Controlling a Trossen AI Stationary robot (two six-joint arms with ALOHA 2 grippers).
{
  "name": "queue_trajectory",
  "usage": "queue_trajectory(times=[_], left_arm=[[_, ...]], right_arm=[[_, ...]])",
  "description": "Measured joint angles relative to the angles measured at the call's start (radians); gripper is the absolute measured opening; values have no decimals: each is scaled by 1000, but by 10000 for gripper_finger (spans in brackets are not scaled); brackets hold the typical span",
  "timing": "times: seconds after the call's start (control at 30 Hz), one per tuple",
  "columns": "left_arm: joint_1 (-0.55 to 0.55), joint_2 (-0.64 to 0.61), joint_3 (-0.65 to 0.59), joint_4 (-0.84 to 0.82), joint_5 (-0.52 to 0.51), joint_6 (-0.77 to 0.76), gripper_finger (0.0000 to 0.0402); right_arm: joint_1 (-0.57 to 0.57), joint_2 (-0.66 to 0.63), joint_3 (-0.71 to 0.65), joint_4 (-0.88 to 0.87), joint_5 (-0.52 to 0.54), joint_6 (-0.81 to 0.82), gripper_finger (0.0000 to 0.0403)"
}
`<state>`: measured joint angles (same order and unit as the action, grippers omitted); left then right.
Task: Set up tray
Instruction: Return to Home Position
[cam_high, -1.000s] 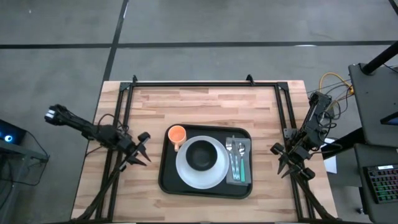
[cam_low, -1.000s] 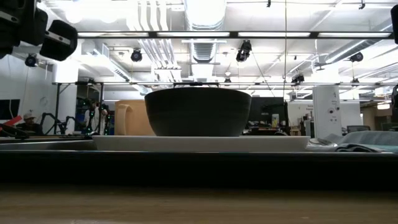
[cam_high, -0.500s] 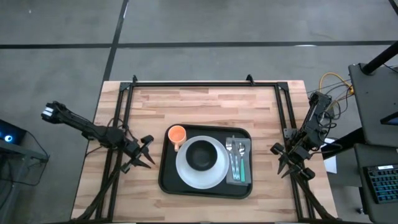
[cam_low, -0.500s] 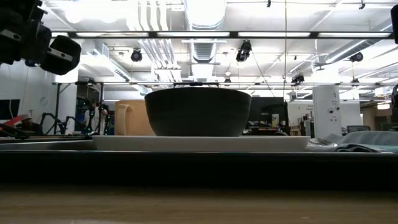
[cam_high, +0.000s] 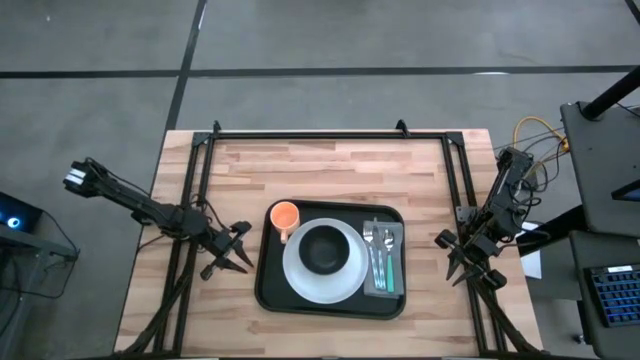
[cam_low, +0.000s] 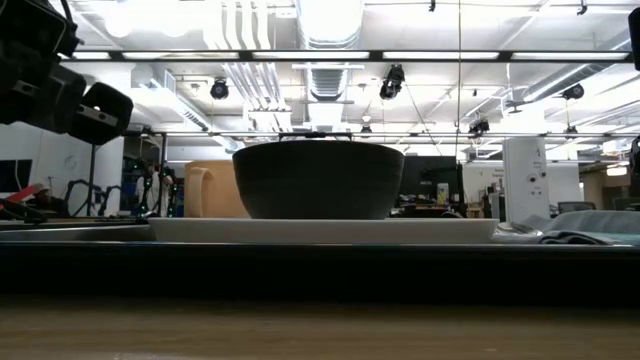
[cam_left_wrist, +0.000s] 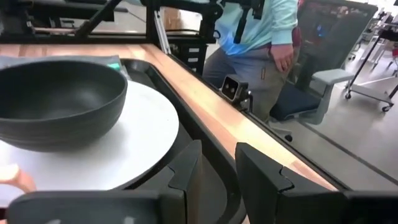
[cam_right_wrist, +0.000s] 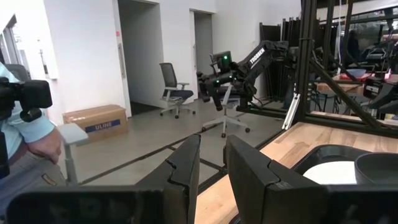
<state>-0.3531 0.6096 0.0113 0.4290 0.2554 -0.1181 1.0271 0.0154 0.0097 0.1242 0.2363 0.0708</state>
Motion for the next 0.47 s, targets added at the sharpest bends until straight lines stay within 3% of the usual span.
queue_trajectory(times=[0.47], left_arm=[[0, 66, 0, 0, 0, 0, 79]], right_arm=[[0, 0, 0, 0, 0, -1, 68]])
